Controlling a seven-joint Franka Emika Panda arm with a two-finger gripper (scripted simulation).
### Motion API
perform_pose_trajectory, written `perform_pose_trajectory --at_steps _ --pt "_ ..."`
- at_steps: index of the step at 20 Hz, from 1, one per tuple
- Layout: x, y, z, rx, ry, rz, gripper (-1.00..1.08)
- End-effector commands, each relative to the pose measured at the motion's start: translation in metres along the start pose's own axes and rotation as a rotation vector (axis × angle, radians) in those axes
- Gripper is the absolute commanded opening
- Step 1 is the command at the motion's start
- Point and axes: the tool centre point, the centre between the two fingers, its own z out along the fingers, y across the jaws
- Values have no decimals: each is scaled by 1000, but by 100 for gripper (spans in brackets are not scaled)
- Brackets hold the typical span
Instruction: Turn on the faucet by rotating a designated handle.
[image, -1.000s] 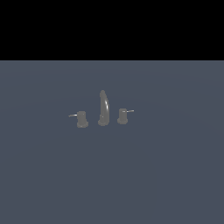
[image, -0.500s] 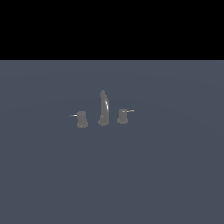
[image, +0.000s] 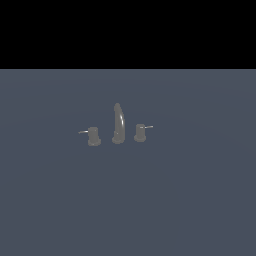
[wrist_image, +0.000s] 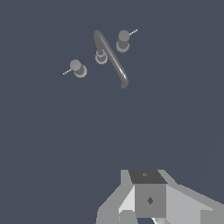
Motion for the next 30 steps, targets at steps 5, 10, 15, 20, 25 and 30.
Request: perform_pose_trajectory --at_steps 5,10,15,20,25,30 --pt "12 -34 40 2 -1 126 -100" --pt "25 -59 70 3 -1 218 -100" --pt "39 -81 97 5 -2 305 -100" --pt "54 -101 123 7 -3 386 -100" --pt "70 -117 147 7 -3 461 -100" --pt "86 -132 170 7 -3 533 -100"
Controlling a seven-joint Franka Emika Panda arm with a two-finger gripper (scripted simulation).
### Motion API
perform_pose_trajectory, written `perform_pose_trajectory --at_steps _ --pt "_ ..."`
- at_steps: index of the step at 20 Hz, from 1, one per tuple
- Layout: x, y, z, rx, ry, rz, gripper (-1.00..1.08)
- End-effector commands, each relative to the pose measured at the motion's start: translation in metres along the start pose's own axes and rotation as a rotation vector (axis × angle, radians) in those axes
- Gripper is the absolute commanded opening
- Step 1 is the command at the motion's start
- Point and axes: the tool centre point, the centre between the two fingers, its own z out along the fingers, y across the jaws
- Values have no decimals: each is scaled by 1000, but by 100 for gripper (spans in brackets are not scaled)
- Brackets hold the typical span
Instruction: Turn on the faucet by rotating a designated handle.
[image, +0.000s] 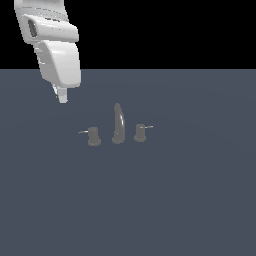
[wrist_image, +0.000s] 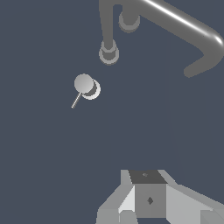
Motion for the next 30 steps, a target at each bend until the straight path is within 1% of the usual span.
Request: perform_pose_trajectory --at_steps 1,10,20,25,30 --pt "4 -10 12 1 1 37 -100" --pt "24 -47 57 -3 5 177 -100" --pt "58 -90 115 -9 13 359 -100" --pt "74 -106 137 -10 15 433 -100" --pt "86 -116 152 -11 15 484 -100"
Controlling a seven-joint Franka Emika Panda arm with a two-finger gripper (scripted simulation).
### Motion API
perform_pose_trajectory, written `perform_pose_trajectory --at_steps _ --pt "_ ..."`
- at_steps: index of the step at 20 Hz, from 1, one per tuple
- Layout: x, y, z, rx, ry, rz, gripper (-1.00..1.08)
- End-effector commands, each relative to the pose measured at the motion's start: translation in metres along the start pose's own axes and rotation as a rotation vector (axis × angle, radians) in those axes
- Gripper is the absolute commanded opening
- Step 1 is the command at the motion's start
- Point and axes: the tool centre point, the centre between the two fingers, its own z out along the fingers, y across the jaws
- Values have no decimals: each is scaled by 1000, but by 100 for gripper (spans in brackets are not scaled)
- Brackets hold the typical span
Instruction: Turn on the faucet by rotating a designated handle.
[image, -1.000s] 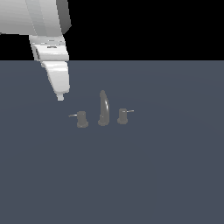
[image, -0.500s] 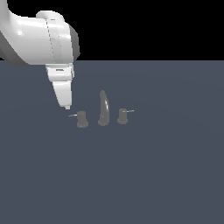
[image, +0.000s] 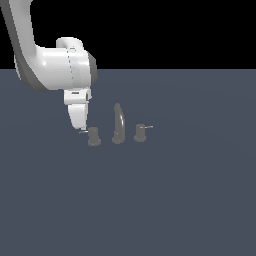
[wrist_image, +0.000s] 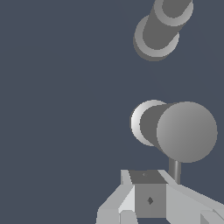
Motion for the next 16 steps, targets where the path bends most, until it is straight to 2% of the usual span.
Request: perform_pose_trajectory --at_steps 1,12,16 --pt "3 -7 6 1 0 22 -100" --pt "6 -14 13 0 -2 47 -100" --pt "1 -6 13 0 -2 47 -100"
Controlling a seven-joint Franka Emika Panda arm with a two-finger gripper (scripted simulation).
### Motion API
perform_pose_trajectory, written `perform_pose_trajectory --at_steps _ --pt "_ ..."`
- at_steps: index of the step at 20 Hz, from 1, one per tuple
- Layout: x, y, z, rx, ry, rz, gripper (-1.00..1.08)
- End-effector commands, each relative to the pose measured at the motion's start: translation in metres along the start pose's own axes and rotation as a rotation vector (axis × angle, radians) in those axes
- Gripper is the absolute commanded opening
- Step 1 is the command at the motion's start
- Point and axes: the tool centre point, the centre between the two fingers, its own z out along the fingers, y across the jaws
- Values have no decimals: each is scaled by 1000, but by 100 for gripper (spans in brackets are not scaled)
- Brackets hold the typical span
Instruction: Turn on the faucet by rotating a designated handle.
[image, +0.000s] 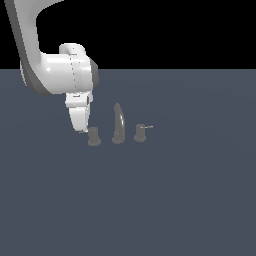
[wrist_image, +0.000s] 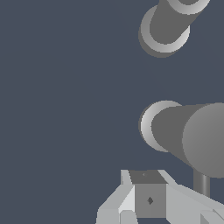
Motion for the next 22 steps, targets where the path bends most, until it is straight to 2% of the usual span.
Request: perform_pose_trajectory --at_steps 1,8,10,22 --pt "-4 6 0 0 0 -1 -100" --pt "-16 27 0 0 0 -1 -100" --pt "-9 19 0 11 0 7 -100" --pt "-7 56 0 2 -1 1 -100"
